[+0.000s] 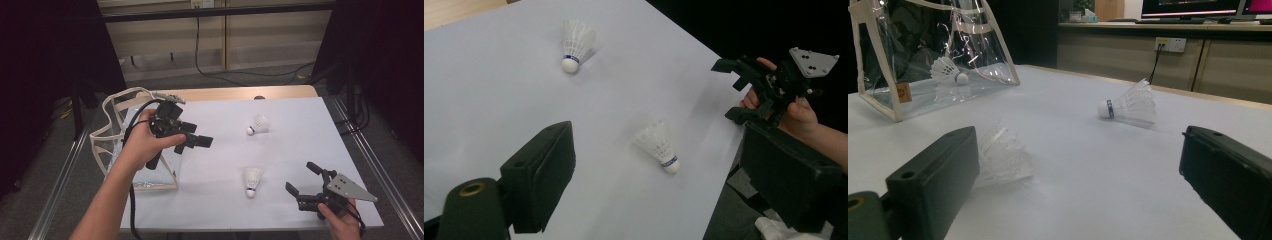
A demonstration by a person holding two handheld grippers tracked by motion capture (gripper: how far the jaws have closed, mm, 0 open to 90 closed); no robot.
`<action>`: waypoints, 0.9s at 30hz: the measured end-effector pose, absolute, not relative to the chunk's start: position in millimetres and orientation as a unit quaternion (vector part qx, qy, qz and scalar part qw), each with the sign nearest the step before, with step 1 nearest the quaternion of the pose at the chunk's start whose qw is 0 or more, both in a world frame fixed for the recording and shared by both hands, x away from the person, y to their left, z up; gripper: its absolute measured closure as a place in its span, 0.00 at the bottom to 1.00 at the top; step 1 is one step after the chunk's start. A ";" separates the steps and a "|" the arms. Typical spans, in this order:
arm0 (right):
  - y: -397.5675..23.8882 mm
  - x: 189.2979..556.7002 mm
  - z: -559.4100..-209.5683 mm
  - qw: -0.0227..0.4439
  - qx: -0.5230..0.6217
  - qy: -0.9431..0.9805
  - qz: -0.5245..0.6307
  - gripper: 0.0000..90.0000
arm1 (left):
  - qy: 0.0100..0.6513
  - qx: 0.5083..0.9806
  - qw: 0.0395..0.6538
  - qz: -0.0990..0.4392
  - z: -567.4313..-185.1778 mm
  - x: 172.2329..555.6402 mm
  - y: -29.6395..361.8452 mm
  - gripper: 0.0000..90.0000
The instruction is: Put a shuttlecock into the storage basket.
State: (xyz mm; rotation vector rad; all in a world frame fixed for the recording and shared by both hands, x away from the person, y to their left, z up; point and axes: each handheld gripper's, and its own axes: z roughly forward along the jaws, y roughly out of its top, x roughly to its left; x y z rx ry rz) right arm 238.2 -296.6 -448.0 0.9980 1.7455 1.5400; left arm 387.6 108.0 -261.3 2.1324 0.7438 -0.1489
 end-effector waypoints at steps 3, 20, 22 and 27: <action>-296.3 238.4 -447.9 0.299 0.374 0.659 0.580 0.03 | 0.295 0.855 0.423 -0.060 -265.5 386.0 106.4 0.16; -297.0 239.4 -447.7 0.300 0.376 0.657 0.580 0.03 | 0.282 0.858 0.425 -0.060 -285.6 377.1 93.0 0.15; -297.1 239.6 -447.7 0.300 0.377 0.657 0.581 0.03 | 0.282 0.857 0.427 -0.063 -288.7 376.3 91.2 0.15; -297.4 240.0 -447.9 0.299 0.379 0.655 0.582 0.03 | 0.280 0.858 0.426 -0.064 -295.7 375.4 88.6 0.15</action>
